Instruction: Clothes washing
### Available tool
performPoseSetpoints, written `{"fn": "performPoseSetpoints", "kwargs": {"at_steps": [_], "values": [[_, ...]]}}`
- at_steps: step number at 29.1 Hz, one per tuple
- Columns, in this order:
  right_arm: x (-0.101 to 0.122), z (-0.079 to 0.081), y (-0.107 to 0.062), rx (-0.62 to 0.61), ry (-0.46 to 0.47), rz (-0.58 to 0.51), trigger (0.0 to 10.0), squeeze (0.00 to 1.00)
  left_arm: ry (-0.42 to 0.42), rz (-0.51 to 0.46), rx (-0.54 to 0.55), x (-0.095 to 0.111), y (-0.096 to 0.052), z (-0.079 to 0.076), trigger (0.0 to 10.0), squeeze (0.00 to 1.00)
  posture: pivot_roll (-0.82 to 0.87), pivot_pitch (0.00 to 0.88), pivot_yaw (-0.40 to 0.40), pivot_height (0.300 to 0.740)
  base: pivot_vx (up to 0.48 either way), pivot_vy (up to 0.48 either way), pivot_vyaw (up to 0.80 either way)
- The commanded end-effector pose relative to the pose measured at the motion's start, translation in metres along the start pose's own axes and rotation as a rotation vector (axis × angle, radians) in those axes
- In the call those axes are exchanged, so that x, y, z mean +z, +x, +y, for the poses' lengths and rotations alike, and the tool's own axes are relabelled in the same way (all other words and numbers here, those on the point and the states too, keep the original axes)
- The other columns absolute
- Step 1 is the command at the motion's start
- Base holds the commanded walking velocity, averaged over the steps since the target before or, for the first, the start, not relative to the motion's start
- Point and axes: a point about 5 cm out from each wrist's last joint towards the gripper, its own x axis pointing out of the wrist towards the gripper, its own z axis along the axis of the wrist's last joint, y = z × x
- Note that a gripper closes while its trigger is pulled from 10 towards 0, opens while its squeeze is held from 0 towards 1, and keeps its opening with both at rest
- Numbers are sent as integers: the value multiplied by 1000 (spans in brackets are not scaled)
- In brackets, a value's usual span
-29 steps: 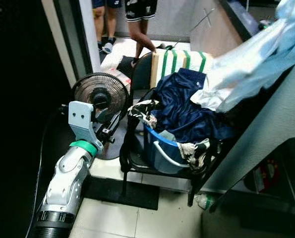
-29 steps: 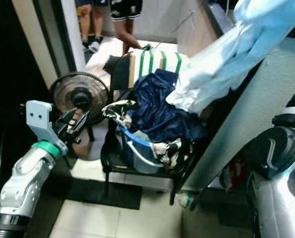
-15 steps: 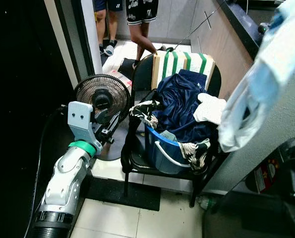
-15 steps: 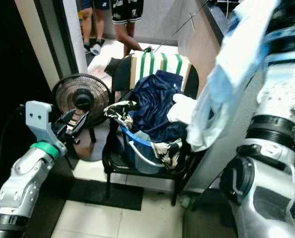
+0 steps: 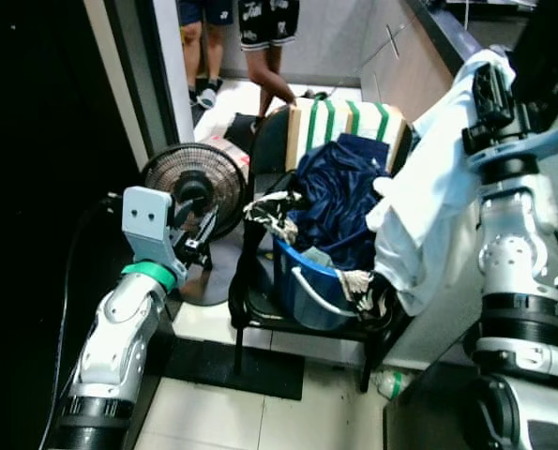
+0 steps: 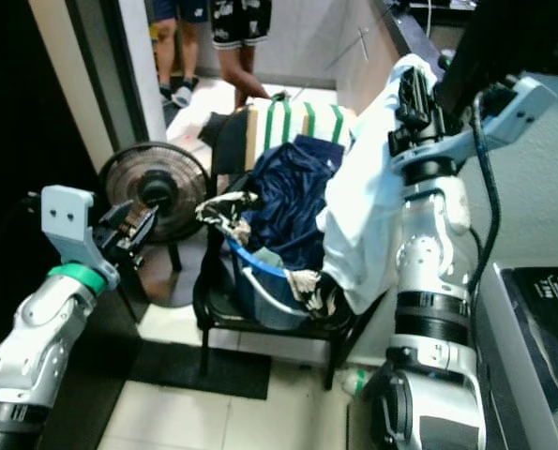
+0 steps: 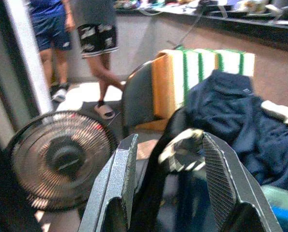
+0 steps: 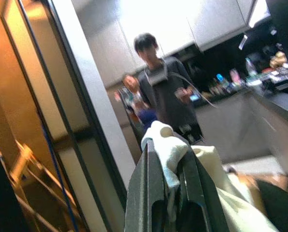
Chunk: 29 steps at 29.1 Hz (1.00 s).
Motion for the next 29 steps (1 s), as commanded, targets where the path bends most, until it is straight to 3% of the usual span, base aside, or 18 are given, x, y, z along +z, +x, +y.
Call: {"fn": "performPoseSetpoints", "kwargs": {"at_steps": [1, 5, 16, 29], "values": [[2, 3, -2, 0, -28, -22, 10000, 0, -9, -14, -5, 4, 2, -3, 10000, 0, 51, 1, 34, 740, 0, 0, -800], [1, 10, 1, -11, -14, -38, 10000, 0, -2, -32, 3, 8, 3, -2, 10000, 0, 51, 1, 34, 740, 0, 0, -800], [5, 12, 7, -48, -21, -52, 10000, 0, 0, -27, 10, 8, 2, -3, 10000, 0, 55, 0, 24, 740, 0, 0, -800], [5, 15, 10, -31, -95, -41, 10000, 0, 25, -16, 10, 7, 1, -3, 10000, 0, 53, 6, 17, 740, 0, 0, -800]]}}
